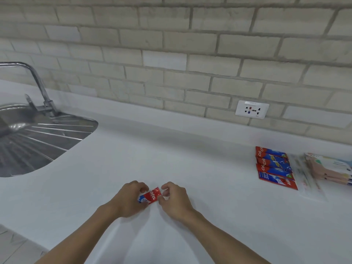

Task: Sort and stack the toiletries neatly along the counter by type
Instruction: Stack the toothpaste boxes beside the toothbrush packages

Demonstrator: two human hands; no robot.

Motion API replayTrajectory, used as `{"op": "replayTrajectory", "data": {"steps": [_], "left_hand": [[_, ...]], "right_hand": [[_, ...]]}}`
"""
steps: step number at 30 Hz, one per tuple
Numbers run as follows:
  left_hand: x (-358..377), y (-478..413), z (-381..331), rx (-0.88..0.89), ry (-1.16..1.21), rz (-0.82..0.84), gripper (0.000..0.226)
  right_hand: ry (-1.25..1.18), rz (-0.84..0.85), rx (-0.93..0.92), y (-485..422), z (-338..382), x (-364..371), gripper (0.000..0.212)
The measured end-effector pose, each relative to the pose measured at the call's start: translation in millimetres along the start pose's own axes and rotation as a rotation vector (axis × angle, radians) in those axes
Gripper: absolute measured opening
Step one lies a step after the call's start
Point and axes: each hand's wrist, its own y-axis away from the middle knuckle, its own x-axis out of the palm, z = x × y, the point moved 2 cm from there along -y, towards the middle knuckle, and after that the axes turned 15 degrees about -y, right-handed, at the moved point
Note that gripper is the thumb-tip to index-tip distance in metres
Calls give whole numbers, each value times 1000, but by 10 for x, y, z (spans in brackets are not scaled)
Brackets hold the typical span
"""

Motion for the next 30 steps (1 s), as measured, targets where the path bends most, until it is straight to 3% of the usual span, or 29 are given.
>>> {"op": "replayTrajectory", "data": {"steps": [11,21,27,30], "left_hand": [[-17,-56,-46,63,109,58,39],[-294,-315,-385,110,443,197,19],[-346,-494,-737,56,725,168,20],[-358,-566,-933,29,848,133,16]], "right_hand": [[-169,-74,103,-86,-18,21,18],[-483,-138,144,-39,-28,-392,10],[-763,-157,270,119,-159,-600,38],[-794,-128,298,194,-234,-687,38]]}}
